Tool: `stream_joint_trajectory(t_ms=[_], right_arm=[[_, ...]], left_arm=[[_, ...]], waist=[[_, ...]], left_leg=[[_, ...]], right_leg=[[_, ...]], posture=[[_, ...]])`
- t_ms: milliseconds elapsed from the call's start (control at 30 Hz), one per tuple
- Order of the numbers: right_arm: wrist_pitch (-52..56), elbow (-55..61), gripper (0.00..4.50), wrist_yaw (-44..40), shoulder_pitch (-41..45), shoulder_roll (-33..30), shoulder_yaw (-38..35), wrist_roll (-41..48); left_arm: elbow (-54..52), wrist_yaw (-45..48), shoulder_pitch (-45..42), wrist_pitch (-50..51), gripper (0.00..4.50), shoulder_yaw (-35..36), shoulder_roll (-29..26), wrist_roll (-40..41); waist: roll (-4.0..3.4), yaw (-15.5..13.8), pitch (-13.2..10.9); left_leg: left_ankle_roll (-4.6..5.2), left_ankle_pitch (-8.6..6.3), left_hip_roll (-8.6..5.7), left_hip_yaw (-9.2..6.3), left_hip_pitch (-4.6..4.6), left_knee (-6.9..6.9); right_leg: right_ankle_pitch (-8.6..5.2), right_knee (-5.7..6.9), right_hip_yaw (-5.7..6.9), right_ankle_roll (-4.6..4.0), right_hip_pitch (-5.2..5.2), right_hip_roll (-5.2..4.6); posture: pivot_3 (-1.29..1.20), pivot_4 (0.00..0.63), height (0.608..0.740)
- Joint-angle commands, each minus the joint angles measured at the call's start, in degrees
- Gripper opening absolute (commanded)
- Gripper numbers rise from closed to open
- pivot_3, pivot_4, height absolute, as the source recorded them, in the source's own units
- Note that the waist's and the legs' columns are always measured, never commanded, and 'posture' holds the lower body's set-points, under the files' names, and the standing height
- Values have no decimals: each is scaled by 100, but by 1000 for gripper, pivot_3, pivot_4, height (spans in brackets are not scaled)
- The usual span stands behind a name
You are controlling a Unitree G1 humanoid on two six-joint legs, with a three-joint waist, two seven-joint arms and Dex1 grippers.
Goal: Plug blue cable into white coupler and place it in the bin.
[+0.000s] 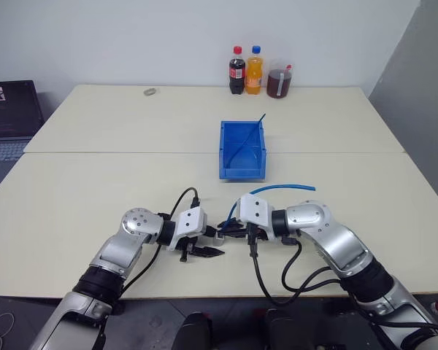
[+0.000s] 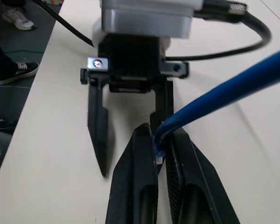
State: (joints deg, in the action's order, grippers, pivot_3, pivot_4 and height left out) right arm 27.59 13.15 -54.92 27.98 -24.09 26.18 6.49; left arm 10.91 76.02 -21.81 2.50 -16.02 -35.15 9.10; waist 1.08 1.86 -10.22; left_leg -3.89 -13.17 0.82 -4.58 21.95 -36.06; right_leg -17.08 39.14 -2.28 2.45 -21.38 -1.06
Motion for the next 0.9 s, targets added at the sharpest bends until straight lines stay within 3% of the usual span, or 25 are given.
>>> stream_joint_trajectory(t_ms=[33,200,433,700,867,900], right_arm=[[344,451,0,161,37,38,-451,341],[1042,865,0,577,161,212,-1252,933],[1634,264,0,1282,955,644,-2372,1627],[585,-2587,0,1721,2563,977,-2361,1028],[-238,-4581,0,1112,3481,897,-1967,510],[-376,-4944,341,989,3649,871,-1900,406]], left_arm=[[-279,-88,188,282,3274,312,-234,171],[-662,-522,374,887,4462,928,-406,589],[-1287,-1494,-63,2026,4488,1639,-202,1145],[-1521,-2496,-894,2665,4488,1368,-50,657],[-1442,-2678,-1146,2661,4488,1304,58,559],[-1416,-2684,-1167,2648,4499,1293,69,546]], waist=[[1,7,-2],[0,16,-8],[7,-6,-12],[11,19,-15],[10,45,-19],[11,55,-21]], left_leg=[[0,0,0,0,1,0],[0,0,7,-2,15,6],[0,0,0,-5,84,-4],[0,0,-2,6,90,3],[-1,0,-2,12,97,5],[0,0,-4,16,97,10]], right_leg=[[0,0,-1,0,-1,0],[0,-2,1,-1,-16,3],[18,-1,5,-22,-72,-2],[25,-1,-3,-31,-88,-1],[26,-7,-5,-35,-95,-1],[26,-10,-7,-35,-96,-4]], posture=[[0,150,740],[0,150,740],[0,150,740],[0,150,740],[0,150,740],[0,150,740]])
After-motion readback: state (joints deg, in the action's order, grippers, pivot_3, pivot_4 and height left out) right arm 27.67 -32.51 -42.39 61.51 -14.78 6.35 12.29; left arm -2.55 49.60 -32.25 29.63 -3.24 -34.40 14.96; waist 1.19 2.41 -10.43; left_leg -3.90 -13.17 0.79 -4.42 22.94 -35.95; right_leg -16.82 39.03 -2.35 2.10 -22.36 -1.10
